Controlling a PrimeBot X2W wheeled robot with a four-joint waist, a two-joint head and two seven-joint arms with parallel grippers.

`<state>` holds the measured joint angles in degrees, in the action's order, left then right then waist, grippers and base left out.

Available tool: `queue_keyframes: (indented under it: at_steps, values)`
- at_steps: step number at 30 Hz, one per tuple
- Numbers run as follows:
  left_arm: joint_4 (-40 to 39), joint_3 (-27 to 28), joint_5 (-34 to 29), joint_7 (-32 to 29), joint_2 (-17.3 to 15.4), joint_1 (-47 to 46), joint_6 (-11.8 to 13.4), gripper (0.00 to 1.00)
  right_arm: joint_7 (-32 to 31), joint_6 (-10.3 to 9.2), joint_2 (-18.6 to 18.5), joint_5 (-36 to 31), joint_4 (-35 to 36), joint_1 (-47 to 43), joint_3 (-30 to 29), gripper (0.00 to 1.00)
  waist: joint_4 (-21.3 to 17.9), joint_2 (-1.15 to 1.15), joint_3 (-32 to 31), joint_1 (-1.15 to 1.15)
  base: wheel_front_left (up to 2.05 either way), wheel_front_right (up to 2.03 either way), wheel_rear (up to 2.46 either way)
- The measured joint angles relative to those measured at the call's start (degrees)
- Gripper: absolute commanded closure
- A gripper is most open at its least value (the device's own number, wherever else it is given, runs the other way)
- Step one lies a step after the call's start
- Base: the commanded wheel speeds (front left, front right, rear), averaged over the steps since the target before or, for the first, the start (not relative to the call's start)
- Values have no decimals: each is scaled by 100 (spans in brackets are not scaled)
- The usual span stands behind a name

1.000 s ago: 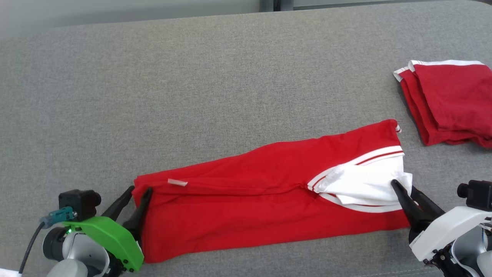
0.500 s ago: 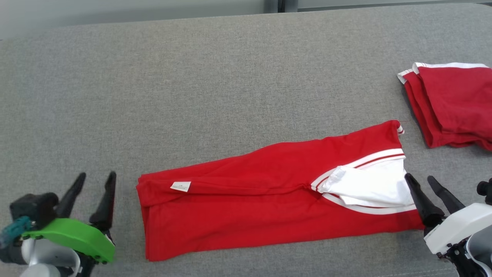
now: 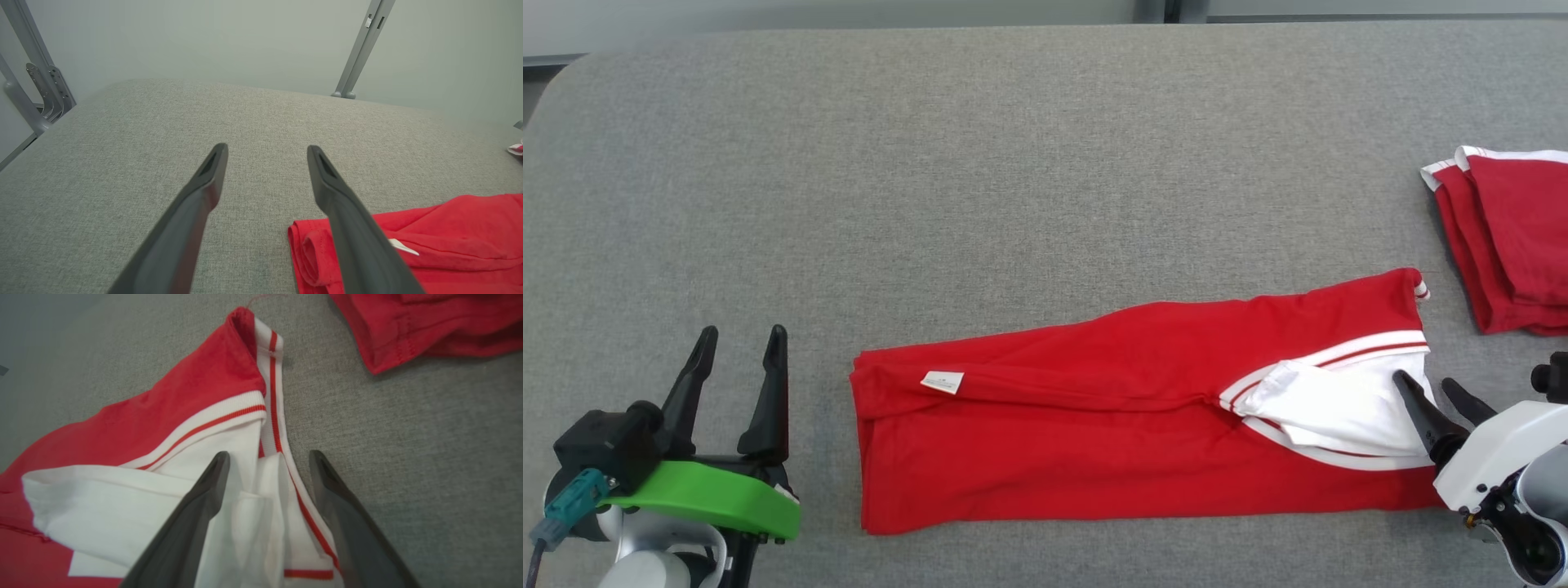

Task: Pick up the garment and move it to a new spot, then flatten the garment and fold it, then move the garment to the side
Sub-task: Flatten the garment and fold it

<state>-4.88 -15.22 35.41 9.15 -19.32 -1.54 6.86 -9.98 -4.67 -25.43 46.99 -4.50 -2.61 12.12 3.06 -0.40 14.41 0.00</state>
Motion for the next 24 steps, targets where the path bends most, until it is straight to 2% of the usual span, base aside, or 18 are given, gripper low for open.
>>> queue_keyframes:
  at_steps: [6, 10, 13, 14, 15, 16, 17, 19, 21, 24]
  values:
    - [-56, -10, -51, 45, 221, 20, 20, 0, -148, -4, -19, 105, -456, 42, -62, 0, 210, 0, 61, 0, 0, 0, 0]
    - [-42, 157, -91, 60, 249, 79, 20, 0, -265, 20, 15, 344, -622, 161, -64, 0, 330, 0, 101, 0, 0, 0, 0]
    - [-15, 277, -153, 107, 293, 142, 22, 0, -413, 125, 35, 609, -728, 242, -64, 0, 357, 0, 114, 0, 0, 0, 0]
    - [-15, 282, -157, 107, 346, 151, 22, 0, -482, 164, 36, 694, -751, 268, -63, 3, 358, 0, 110, 0, 0, 0, 0]
    - [-16, 283, -177, 107, 400, 151, 22, 0, -575, 214, 35, 797, -778, 305, -60, 50, 358, 0, 104, 0, 0, 0, 0]
    - [-19, 282, -197, 108, 433, 151, 22, 0, -698, 271, 42, 942, -798, 341, -62, 67, 356, 0, 97, 0, 0, 0, 0]
    - [-19, 283, -203, 109, 447, 151, 22, 0, -798, 342, 60, 1072, -811, 365, -60, 100, 354, 0, 89, 0, 0, 0, 0]
    - [-16, 300, -244, 126, 467, 151, 22, 0, -912, 430, 141, 1260, -862, 420, -69, 100, 345, 0, 57, 0, 0, 0, 0]
    - [-12, 330, -298, 126, 535, 156, 22, 0, -1050, 530, 378, 1595, -880, 445, -191, 100, 324, 0, -9, 0, 0, 0, 0]
    - [14, 402, -377, 126, 561, 165, 23, 0, -1165, 532, 411, 1891, -855, 447, -436, 100, 293, 0, -78, 0, 0, 0, 0]
